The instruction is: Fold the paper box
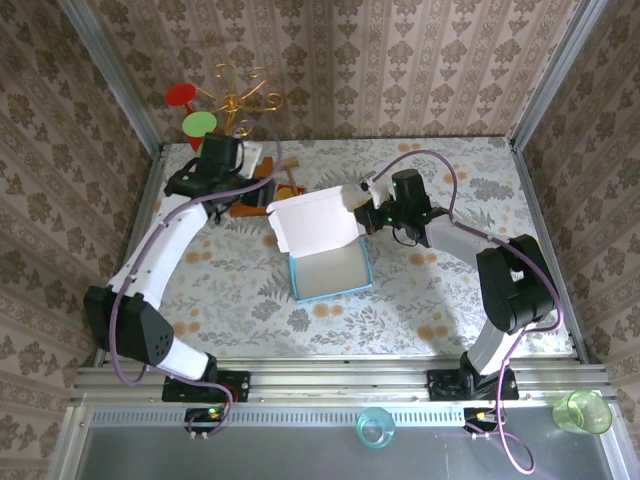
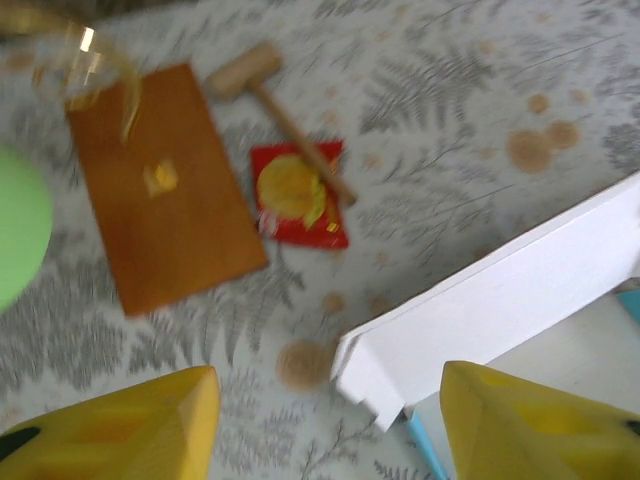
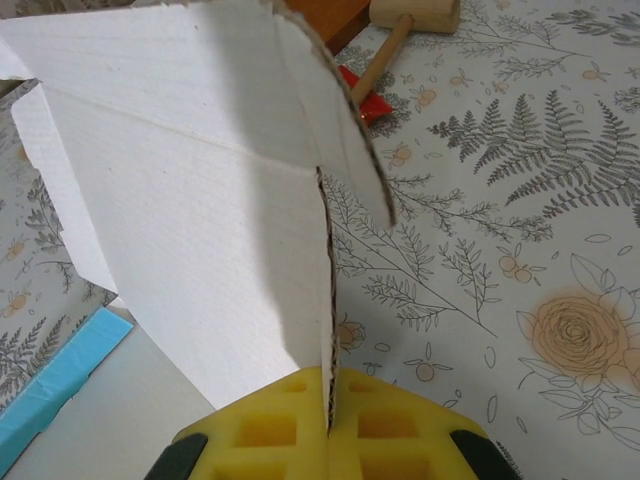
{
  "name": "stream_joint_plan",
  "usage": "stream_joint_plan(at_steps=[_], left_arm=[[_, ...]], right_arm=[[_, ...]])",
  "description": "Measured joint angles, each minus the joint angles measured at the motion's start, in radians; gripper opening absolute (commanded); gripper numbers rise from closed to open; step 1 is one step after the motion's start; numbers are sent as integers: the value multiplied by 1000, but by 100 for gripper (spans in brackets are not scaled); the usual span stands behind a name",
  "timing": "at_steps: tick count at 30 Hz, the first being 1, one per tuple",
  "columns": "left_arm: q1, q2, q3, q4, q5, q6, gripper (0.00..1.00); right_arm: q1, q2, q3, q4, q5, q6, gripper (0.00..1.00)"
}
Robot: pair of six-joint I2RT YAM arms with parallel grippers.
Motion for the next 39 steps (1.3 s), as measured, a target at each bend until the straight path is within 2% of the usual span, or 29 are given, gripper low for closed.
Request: stream_joint_plan(at_steps=[3,8,13,18,25,29,32,35,37,39], left_arm=[[49,5,-98,2,60,-40,60],[83,56,-142,5,158,-100,55],[89,53,-170,32,214,-167,51],[89,31,-260,82,277,-187,53],[85,37,-297,175,286,-205,53],[65,72,-294,231,276,-209,50],[38,123,-280,243,266,-214,45],[14,158,-269,243,247,-223,34],[5,164,-268,243,236,-236,23],[2,164,-267,247,225,-250,18]], right_arm=[[0,-1,0,0,1,-10,0],[0,-2,-2,0,4,-18,0],[0,-2,-3,0,4,-18,0],[0,-2,-3,0,4,-19,0],[-2,-2,-3,0,4,-18,0],[-2,-2,-3,0,4,-18,0],[-2,-2,-3,0,4,-18,0],[-2,-2,-3,0,4,-18,0],[-2,-2,-3,0,4,-18,0],[-2,-2,-3,0,4,-18,0]])
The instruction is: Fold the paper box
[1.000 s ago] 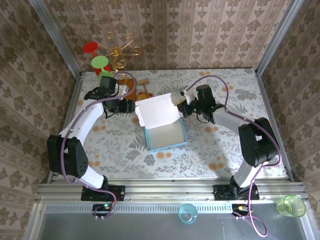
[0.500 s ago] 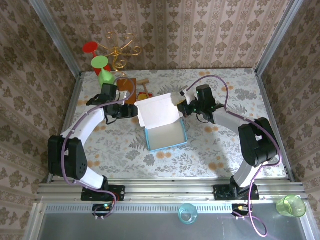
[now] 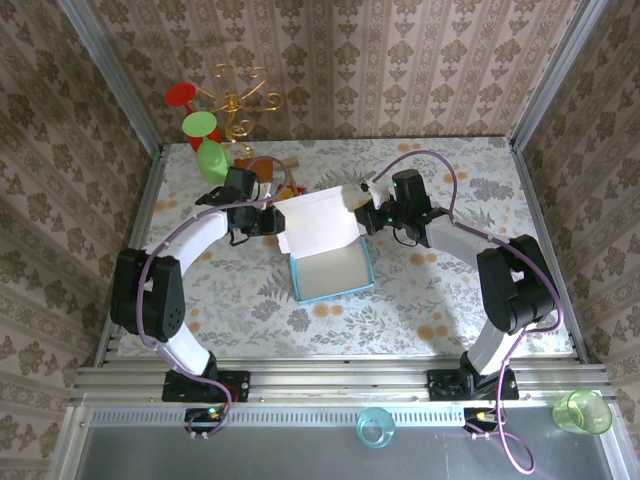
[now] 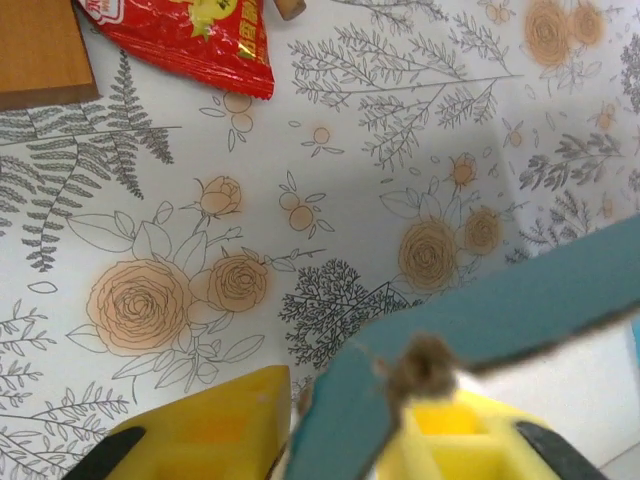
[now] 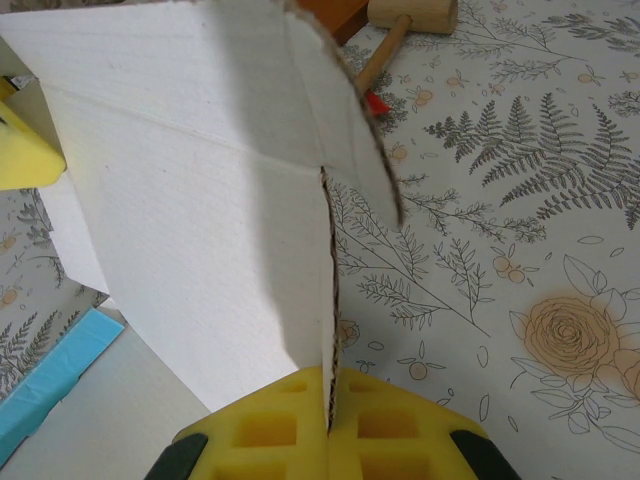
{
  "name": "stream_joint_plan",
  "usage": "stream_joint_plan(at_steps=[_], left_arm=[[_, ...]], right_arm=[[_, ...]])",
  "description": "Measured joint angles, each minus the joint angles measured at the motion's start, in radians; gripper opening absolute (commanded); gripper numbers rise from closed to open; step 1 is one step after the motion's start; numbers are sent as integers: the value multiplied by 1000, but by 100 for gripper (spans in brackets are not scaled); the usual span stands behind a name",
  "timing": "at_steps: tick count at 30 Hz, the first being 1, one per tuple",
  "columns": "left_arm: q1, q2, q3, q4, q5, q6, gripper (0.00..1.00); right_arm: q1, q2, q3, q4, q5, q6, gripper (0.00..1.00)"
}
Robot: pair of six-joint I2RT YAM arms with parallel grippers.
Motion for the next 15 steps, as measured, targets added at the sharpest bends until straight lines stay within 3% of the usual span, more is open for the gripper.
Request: stream_joint_plan(at_steps=[8,15], left_arm=[[-28,0,33,-26,-62,-23,20],[-42,1,63,-47,-85,-53,12]], right_arm=[[0,0,0,0,7,4,0],[1,0,0,5,25,5,0]])
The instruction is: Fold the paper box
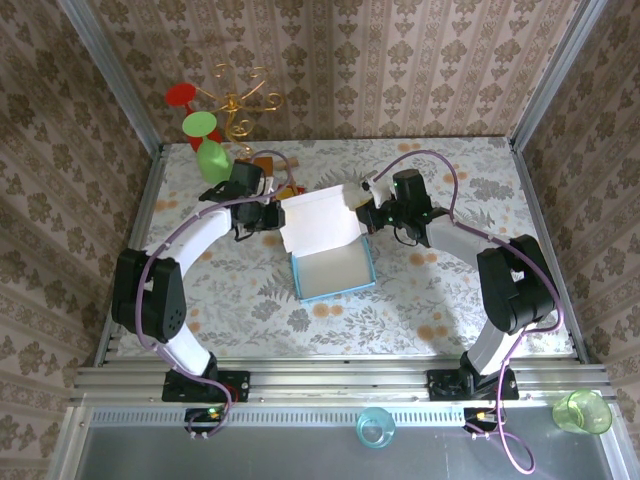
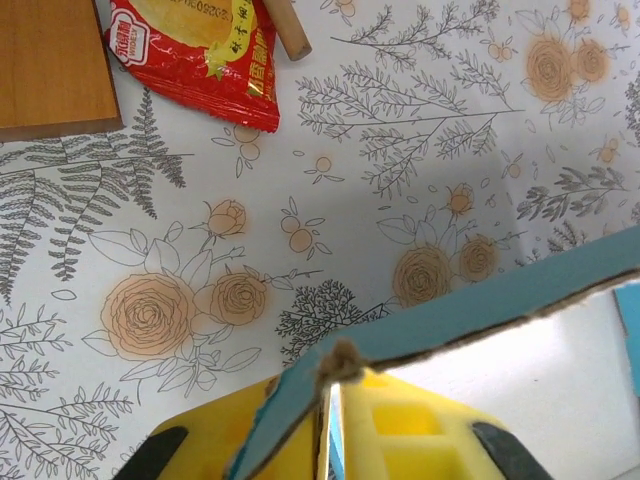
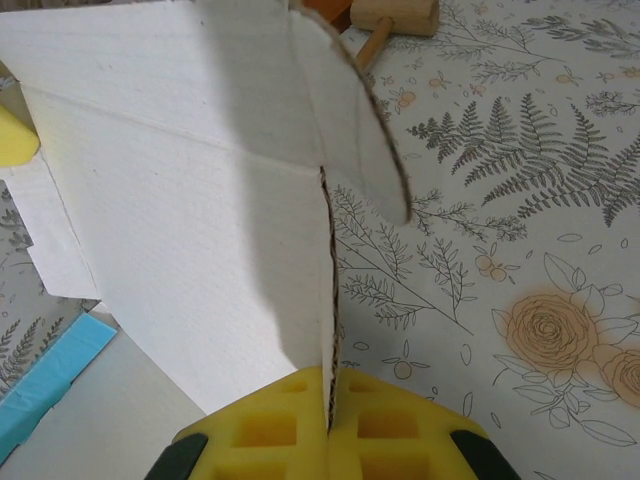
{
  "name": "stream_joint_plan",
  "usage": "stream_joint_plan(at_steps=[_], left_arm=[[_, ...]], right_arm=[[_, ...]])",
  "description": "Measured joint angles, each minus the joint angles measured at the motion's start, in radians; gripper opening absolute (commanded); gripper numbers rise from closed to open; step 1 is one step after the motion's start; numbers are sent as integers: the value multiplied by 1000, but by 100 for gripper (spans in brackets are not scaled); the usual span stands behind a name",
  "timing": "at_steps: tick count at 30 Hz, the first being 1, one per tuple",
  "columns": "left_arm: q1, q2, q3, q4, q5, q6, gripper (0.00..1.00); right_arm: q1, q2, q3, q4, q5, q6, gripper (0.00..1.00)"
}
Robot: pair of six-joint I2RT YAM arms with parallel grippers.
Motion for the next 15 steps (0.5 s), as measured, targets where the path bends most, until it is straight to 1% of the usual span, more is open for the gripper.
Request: stream_joint_plan(at_steps=[5,8,9,11,15], left_arm=[[-12,16,17,-11,-17,-20,9],[-24,36,40,-21,-38,-34,1],[-30,42,49,-25,-47,-43,0],[-43,52,63,-36,-76,-56,0],[-102,55,82,-47,-199,-105,0]], right_arm=[[7,0,0,2,17,4,0],[10,0,0,2,41,10,0],[12,0,0,2,53,14,0],[19,0,0,2,83,25,0],[45,0,-6,21,186,61,0]])
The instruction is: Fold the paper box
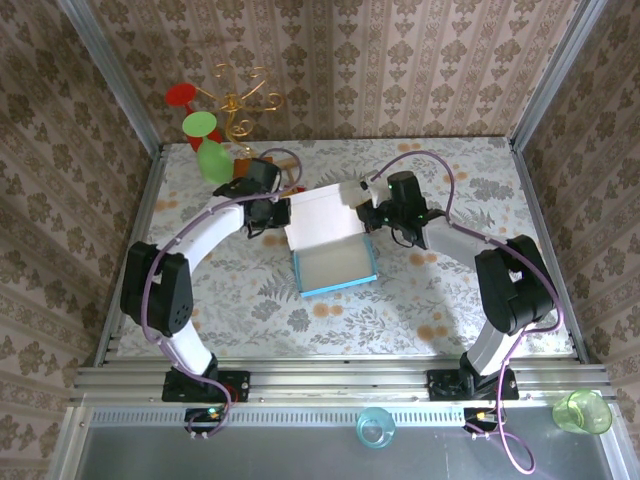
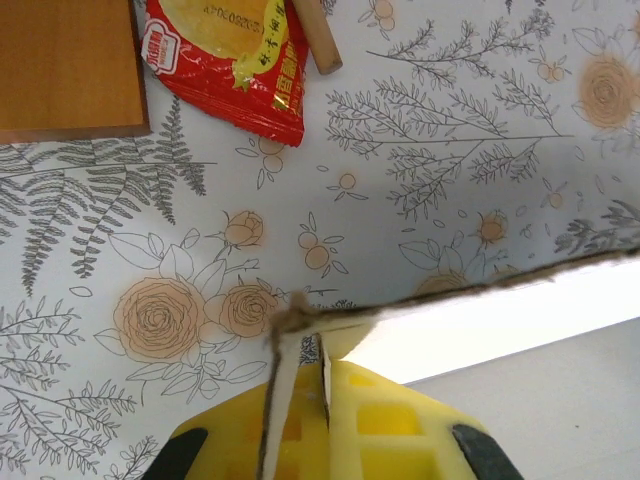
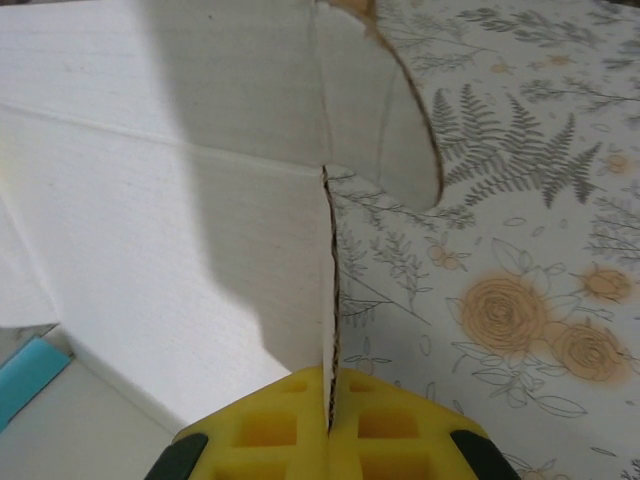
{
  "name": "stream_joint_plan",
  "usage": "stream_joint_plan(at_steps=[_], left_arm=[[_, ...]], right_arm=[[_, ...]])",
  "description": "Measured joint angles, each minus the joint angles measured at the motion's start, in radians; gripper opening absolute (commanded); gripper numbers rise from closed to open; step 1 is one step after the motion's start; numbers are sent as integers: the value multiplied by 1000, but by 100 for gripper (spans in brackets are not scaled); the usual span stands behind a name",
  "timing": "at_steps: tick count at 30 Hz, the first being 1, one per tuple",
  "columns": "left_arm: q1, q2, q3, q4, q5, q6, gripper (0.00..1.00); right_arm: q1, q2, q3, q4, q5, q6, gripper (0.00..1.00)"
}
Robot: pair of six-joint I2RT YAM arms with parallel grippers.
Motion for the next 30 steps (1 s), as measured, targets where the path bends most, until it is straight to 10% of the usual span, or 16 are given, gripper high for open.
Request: stream_joint_plan(at_steps=[15,30], left_arm=[[-114,41,154,0,-301,-188,0],[-122,-31,-150,362,-336,-8,0]], right_arm=[[119,20,21,103,499,207,3],[100,-30,43,-56,336,404,46]])
